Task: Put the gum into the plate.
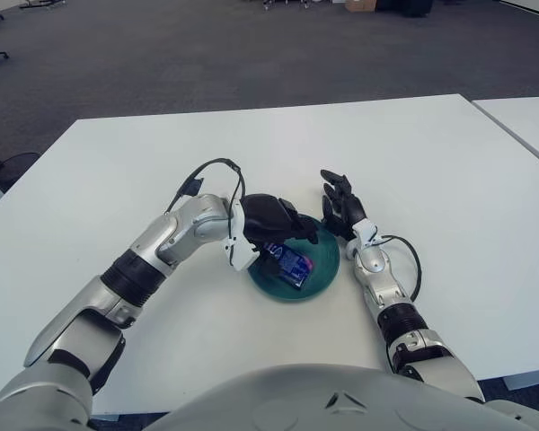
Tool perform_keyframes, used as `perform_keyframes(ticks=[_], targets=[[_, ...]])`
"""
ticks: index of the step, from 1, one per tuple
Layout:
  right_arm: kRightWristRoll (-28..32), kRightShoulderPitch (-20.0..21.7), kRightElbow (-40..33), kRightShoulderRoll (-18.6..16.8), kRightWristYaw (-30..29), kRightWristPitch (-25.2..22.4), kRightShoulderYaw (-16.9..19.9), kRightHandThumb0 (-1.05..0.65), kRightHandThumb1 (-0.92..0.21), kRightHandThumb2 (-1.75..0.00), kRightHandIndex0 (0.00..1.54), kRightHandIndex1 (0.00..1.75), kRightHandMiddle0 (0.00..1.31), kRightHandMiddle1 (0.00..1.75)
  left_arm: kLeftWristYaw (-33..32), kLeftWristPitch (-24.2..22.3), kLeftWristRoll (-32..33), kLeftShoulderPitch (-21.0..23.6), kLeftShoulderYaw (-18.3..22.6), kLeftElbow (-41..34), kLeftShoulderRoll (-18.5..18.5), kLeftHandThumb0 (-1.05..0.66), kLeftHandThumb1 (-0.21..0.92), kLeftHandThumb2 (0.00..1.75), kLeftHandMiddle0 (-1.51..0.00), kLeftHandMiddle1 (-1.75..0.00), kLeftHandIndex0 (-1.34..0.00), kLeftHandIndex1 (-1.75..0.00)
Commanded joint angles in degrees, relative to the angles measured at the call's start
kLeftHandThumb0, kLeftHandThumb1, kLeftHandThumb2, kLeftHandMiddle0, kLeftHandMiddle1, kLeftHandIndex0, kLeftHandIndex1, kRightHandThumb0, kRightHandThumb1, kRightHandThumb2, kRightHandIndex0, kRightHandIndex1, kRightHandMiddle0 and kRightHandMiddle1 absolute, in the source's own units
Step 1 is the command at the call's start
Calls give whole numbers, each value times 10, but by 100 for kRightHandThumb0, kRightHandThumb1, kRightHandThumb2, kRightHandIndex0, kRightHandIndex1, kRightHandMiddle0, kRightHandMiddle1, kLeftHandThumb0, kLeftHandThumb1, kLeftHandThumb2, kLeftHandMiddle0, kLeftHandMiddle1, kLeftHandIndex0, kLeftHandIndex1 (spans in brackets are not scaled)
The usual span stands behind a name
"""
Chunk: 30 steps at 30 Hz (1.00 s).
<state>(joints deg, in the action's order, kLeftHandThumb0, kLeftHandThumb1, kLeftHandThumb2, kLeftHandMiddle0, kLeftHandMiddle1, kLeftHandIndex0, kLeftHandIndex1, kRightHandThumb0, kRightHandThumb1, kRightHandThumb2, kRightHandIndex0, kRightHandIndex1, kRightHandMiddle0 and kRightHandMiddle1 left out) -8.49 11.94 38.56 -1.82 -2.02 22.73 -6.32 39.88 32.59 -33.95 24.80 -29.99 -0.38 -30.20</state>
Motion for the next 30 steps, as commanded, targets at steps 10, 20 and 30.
perform_keyframes(ticks=[10,20,30], targets=[[75,-81,35,-17,59,-107,31,-58,-92,-87,33,2,0,66,-77,2,101,-16,94,53,7,-102,92,59,-20,0,0,-46],[73,-85,31,-26,28,-146,43,-69,-92,-83,14,0,0,36,-255,-96,239,-133,199,138,180,-105,92,62,-1,0,0,-4],[85,-90,10,-32,25,-173,55,-74,-92,-81,17,1,0,36,-343,-106,414,-238,250,109,362,-97,92,83,-8,-1,-7,-6]])
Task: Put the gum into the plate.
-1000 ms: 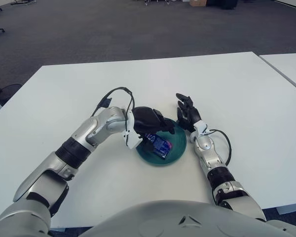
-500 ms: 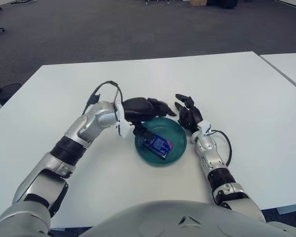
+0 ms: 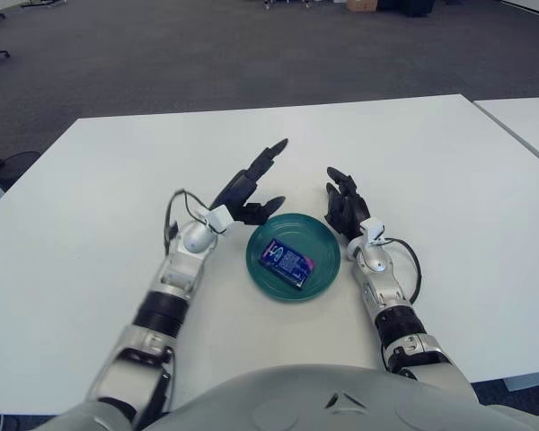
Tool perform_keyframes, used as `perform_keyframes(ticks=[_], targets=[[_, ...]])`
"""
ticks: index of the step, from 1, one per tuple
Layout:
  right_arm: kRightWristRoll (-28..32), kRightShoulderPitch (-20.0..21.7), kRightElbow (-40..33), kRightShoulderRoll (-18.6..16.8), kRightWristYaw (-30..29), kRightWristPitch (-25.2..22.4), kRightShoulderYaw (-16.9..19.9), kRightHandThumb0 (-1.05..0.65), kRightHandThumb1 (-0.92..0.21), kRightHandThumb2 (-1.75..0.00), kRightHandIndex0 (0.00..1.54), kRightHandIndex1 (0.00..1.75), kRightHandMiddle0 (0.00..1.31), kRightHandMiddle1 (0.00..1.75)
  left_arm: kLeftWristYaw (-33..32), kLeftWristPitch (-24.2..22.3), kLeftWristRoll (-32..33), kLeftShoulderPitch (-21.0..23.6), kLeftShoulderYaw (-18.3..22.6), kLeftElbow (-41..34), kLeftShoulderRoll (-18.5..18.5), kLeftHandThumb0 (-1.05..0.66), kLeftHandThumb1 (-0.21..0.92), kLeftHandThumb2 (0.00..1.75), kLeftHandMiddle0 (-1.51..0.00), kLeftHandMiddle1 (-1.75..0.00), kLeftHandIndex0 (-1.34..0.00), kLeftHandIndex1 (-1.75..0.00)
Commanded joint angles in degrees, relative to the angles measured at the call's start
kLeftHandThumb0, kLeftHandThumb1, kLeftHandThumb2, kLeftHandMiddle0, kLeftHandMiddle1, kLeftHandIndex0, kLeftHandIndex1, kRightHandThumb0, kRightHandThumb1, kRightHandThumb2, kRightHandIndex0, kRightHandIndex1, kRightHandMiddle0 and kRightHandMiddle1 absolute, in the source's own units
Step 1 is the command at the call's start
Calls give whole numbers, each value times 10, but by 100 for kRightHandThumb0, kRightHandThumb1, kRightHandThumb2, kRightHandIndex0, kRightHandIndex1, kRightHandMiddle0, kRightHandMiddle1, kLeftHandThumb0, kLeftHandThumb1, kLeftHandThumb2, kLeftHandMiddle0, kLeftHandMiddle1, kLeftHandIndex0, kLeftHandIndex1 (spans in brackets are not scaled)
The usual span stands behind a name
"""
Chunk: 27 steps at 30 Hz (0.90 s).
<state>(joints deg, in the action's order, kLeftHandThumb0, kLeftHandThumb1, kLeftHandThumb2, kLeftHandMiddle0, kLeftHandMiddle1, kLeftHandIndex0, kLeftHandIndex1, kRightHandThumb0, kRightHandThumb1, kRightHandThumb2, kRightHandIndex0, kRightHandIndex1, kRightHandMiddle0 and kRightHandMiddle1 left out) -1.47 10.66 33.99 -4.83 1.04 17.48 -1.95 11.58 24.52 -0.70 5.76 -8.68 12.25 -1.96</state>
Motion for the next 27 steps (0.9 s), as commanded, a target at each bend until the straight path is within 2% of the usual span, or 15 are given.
perform_keyframes(ticks=[1,4,7,12,16,19,23,27], targets=[[14,-77,54,-2,-5,-123,11,-74,-92,-82,18,2,0,36,-70,-28,88,-56,43,-20,90,-94,92,86,-12,-1,-6,-17],[12,-79,50,-2,-4,-127,11,-74,-92,-82,19,2,0,37,-97,-33,96,-66,58,-23,114,-88,92,90,-19,-1,-2,-40],[11,-81,45,-2,-3,-130,11,-73,-92,-82,19,2,0,38,-104,-36,100,-72,63,-25,119,-84,92,92,-23,-1,-1,-50],[10,-84,43,-2,-4,-127,12,-72,-92,-82,20,2,0,38,-103,-34,115,-74,77,-3,106,-82,92,93,-24,-1,0,-52],[8,-85,44,-1,-6,-122,13,-72,-92,-84,21,2,0,39,-104,-34,115,-84,84,5,101,-82,92,95,-24,0,0,-47],[8,-86,44,-1,-7,-117,13,-72,-92,-85,21,2,0,39,-104,-32,113,-94,88,11,98,-82,92,96,-26,-1,0,-52],[9,-90,45,0,-6,-93,14,-70,-92,-85,21,1,0,38,-104,-23,106,-110,92,28,94,-82,92,97,-33,-2,0,-65],[3,-96,50,1,-10,-45,13,-71,-92,-85,18,0,0,35,-121,-13,82,-125,96,55,91,-82,92,96,-39,-3,-4,-73]])
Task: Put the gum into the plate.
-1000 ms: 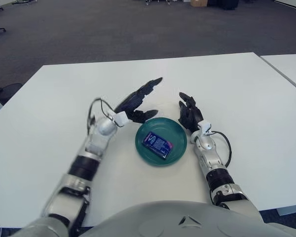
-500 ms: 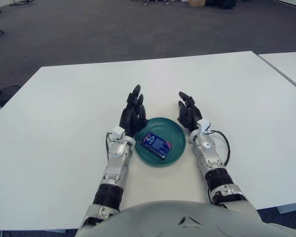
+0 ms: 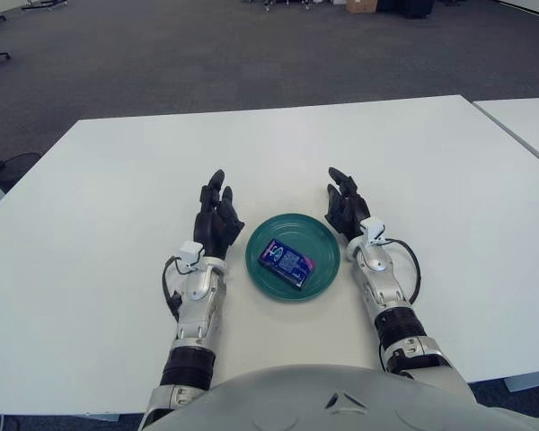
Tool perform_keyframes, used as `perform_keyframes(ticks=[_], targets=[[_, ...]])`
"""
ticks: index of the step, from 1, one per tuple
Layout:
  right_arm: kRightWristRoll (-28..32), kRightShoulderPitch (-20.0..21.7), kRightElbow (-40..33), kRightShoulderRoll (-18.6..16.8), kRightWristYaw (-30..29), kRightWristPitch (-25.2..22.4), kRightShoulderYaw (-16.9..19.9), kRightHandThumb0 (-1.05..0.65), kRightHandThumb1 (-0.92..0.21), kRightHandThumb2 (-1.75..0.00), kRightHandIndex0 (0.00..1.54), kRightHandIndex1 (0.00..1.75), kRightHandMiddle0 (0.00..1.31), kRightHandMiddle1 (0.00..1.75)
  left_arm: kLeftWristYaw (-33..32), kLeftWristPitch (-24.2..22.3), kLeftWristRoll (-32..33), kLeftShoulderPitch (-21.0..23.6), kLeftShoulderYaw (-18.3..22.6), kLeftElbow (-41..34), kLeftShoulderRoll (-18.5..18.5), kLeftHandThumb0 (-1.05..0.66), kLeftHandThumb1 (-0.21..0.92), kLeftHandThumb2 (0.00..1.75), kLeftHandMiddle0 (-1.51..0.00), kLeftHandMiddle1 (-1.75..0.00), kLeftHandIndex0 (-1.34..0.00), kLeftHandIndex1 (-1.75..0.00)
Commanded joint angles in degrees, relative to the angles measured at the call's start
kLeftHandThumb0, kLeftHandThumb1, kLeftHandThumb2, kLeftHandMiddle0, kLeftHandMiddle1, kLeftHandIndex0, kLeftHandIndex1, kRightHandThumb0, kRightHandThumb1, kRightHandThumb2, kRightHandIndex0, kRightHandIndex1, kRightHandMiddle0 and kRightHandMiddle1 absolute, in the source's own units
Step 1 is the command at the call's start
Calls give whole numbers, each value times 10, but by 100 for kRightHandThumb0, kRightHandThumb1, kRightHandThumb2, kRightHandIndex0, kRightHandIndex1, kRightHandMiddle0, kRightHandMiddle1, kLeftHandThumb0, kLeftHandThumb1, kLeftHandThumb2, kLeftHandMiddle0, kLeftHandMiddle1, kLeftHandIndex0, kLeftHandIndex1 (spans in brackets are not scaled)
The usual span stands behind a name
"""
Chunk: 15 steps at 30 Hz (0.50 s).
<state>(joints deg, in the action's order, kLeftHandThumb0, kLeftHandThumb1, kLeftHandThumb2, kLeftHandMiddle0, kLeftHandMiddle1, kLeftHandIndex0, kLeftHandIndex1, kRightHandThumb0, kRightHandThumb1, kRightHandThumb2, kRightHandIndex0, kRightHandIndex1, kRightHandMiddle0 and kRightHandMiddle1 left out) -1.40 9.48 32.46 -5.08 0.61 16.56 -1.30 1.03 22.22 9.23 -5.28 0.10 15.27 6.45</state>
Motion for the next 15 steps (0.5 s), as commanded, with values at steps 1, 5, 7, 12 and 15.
perform_keyframes(ticks=[1,5,7,12,15], targets=[[-1,-86,67,5,-9,-23,6,-71,-92,-85,18,0,0,35,-20,14,-23,-18,8,30,7,-82,92,96,-41,-4,-4,-74],[-28,-94,76,23,-24,45,-2,-72,-92,-85,15,0,0,34,-46,25,-56,-28,6,41,4,-81,92,95,-42,-4,-5,-76],[-52,-96,87,40,-39,93,-10,-72,-92,-84,13,0,0,34,-69,25,-86,-34,3,37,2,-80,92,94,-40,-2,-3,-75],[-96,-94,103,71,-79,140,-23,-70,-92,-82,11,0,0,34,-121,20,-155,-52,-7,7,0,-76,92,94,-34,0,0,-72],[-107,-92,105,80,-95,138,-30,-69,-92,-82,11,0,0,34,-139,15,-181,-60,-11,-1,0,-74,92,94,-31,0,0,-69]])
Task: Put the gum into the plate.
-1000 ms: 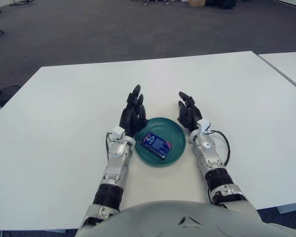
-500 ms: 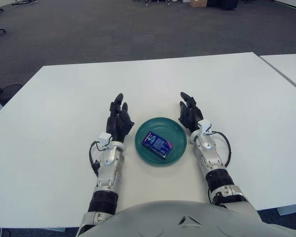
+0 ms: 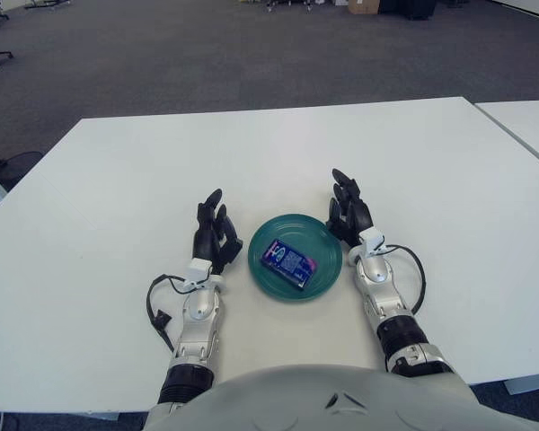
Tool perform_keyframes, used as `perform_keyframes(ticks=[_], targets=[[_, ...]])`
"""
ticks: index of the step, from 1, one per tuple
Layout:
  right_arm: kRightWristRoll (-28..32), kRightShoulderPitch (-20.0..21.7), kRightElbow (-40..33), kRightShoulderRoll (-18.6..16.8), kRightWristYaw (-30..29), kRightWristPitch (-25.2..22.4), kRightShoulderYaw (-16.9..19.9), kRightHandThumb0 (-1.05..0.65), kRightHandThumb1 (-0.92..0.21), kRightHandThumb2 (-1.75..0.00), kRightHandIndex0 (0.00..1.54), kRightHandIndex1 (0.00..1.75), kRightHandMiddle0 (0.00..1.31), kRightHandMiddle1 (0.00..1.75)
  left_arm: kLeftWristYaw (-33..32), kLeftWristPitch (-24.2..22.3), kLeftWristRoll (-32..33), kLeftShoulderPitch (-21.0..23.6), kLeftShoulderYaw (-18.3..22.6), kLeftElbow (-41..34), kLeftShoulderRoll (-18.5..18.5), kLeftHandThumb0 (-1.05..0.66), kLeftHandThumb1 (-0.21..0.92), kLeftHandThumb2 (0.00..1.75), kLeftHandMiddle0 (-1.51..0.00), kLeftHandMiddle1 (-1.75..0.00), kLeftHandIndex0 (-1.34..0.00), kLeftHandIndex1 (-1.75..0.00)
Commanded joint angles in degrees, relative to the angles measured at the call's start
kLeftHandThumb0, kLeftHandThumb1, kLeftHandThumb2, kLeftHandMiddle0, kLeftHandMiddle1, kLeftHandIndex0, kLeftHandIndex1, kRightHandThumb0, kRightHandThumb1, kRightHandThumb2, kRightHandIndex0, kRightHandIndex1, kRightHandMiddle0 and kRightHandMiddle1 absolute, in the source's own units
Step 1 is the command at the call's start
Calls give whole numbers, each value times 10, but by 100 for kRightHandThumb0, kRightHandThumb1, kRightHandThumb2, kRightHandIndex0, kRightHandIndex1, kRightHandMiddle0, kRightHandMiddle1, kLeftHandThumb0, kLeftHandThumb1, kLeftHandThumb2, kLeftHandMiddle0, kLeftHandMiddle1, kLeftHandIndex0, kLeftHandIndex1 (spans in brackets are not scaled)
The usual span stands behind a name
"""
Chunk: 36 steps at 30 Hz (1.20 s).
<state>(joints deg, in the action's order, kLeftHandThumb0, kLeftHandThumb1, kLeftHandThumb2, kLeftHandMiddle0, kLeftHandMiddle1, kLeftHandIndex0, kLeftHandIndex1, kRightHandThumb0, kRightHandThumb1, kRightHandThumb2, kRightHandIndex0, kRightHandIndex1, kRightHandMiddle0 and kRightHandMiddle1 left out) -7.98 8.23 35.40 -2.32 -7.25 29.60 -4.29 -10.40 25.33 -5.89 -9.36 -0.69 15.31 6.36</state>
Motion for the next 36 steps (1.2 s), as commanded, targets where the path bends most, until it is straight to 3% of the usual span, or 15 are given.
perform_keyframes(ticks=[1,11,24,36], targets=[[-38,-78,76,54,-15,4,0,-69,-92,-82,11,0,0,34,-28,-20,-35,-21,-5,-4,0,-74,92,93,-31,0,0,-69],[3,-73,85,47,4,-14,14,-66,-92,-84,10,0,0,33,-6,-33,-23,-31,-11,15,-8,-71,92,94,-29,0,0,-67],[-47,-86,84,75,-45,-10,-10,-69,-92,-86,7,0,0,30,41,-43,34,-32,-3,19,-5,-75,92,96,-30,0,0,-68],[11,-98,78,60,-9,32,8,-68,-92,-86,3,0,0,19,56,2,53,-32,-4,28,0,-84,92,95,-35,-2,-2,-73]])
